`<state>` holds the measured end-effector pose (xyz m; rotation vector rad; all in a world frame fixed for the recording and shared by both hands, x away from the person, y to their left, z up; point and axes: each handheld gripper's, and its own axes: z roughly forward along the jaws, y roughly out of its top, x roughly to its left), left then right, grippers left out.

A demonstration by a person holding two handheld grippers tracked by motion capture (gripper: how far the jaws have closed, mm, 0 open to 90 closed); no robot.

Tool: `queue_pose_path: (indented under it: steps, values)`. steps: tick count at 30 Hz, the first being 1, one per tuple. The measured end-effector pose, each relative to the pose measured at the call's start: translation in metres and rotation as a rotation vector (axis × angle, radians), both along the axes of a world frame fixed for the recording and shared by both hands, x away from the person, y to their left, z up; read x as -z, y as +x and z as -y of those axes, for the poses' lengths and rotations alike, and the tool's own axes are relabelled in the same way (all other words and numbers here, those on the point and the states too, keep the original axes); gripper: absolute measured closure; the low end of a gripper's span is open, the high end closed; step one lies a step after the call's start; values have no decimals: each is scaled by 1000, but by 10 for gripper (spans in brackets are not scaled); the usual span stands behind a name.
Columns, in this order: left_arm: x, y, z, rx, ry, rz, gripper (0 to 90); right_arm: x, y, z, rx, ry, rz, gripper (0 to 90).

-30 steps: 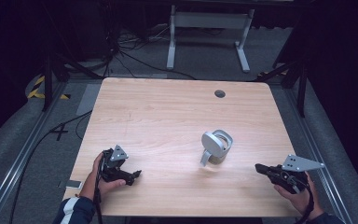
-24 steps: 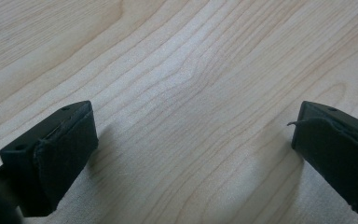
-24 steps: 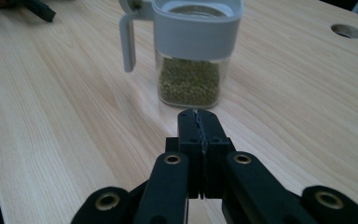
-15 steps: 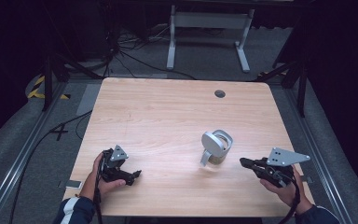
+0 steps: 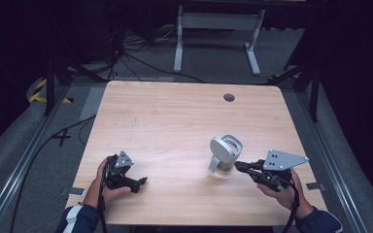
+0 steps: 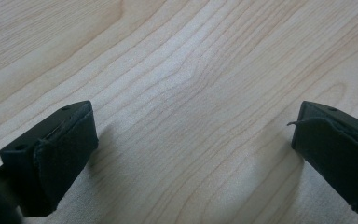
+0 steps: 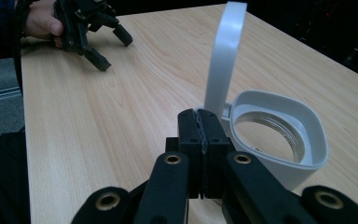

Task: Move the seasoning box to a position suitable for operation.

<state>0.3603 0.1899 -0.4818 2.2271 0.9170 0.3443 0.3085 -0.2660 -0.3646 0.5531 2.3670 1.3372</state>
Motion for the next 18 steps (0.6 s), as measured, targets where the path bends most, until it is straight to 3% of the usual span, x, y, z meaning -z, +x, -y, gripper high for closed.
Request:
queue_pose_path:
  steps: [18]
  values:
    - [0, 0, 0, 0, 0, 0, 5, -11, 0, -18, -40, 8, 28, 897]
